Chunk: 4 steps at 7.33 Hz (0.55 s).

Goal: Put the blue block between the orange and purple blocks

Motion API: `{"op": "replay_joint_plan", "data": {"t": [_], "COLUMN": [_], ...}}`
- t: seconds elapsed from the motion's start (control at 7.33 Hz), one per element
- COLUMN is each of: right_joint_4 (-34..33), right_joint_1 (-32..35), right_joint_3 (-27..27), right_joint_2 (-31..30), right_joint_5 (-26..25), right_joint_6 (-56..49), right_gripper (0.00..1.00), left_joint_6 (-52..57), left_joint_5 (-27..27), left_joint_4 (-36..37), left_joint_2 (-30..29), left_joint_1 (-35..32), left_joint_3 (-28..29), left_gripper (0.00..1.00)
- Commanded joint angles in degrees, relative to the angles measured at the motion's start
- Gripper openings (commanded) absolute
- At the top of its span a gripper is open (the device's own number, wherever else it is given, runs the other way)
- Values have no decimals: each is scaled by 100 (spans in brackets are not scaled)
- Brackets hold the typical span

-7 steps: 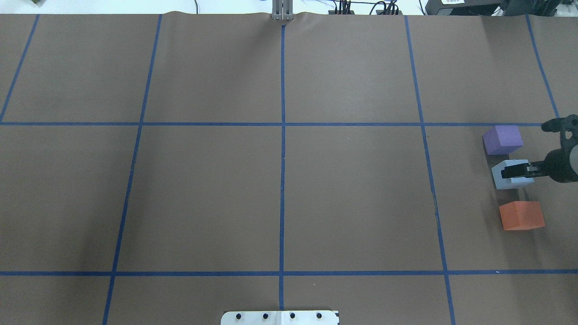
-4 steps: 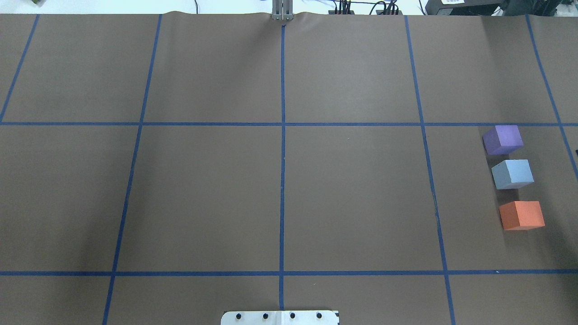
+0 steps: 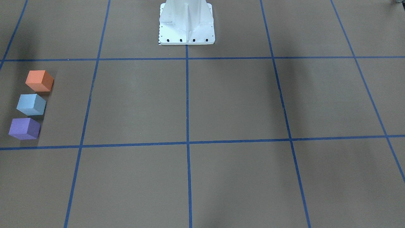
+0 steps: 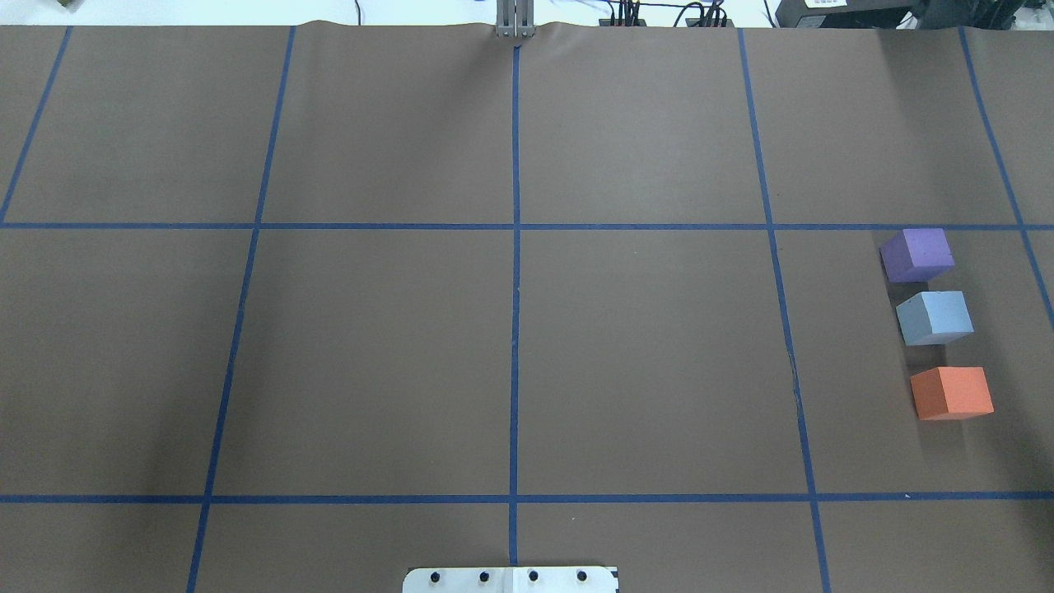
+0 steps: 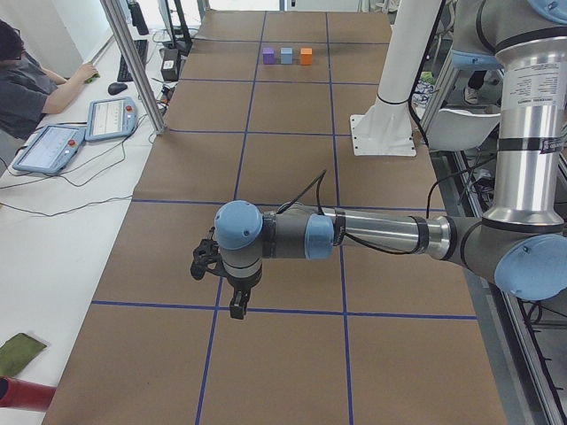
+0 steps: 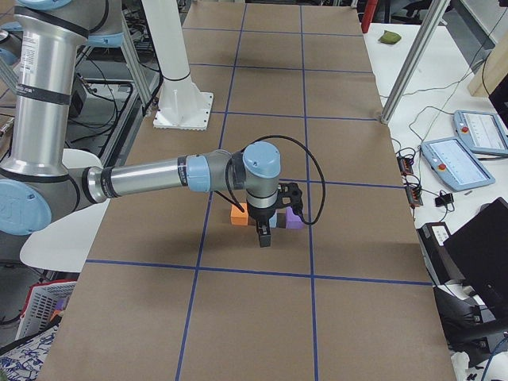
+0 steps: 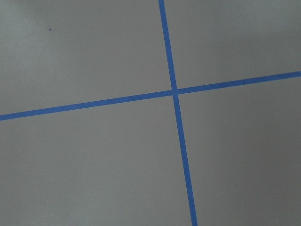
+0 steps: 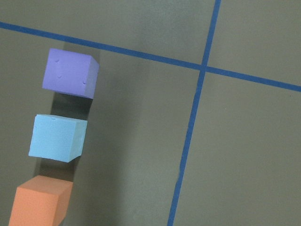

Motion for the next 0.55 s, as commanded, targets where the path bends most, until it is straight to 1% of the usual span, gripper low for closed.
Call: {"op": "replay_joint_plan", "data": {"t": [0.0, 0.14, 0.41], "right_joint_4": [-45, -45, -45], "right_joint_1": [18, 18, 18], "right_joint_3": [-38, -29, -20], "right_joint_2": [-22, -23, -14], "right_joint_5": [17, 17, 17], "right_joint_6": [-22, -22, -22], "right_gripper": [99, 100, 100], "left_joint_6": [-35, -87, -122], "left_joint_5": [-105, -262, -290], "left_joint_4": [17, 0, -148], "left_joint_2": [15, 41, 50], "left_joint_1": [-9, 0, 0], "left_joint_3": [11, 37, 20], "left_gripper": [100, 100, 100]}}
